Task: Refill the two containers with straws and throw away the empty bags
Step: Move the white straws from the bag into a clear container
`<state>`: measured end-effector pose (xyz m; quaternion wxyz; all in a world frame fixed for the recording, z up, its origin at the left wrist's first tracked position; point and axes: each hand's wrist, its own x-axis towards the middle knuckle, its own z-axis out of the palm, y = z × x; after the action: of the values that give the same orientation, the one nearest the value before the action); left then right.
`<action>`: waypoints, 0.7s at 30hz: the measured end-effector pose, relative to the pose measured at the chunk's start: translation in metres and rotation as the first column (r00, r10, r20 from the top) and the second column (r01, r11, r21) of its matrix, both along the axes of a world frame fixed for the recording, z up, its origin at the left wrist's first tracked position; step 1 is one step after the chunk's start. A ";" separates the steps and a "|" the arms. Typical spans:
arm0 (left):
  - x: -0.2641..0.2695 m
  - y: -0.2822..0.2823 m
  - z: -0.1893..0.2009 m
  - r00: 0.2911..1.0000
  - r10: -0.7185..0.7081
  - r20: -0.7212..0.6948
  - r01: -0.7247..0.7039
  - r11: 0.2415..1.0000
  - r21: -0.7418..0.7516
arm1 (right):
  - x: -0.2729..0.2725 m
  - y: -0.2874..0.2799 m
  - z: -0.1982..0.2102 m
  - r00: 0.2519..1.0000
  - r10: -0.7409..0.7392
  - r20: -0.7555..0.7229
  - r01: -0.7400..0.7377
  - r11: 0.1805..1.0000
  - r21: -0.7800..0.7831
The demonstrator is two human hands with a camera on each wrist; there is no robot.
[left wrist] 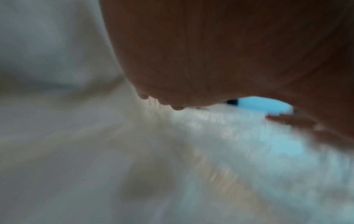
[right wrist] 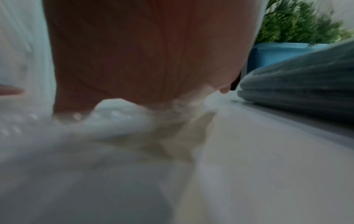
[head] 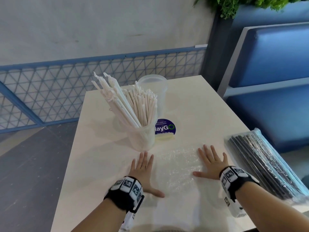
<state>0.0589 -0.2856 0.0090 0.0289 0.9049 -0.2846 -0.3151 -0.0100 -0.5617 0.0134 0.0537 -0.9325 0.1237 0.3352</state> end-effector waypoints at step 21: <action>0.143 0.040 0.133 0.855 0.302 -0.421 -0.491 0.732 -0.473 | 0.155 0.130 0.125 0.768 -0.419 0.485 -0.184 0.581 0.793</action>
<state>0.2018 -0.2458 0.1419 0.4076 0.8321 -0.1537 -0.3432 0.1450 -0.4313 0.1385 0.5311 -0.8471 -0.0011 0.0176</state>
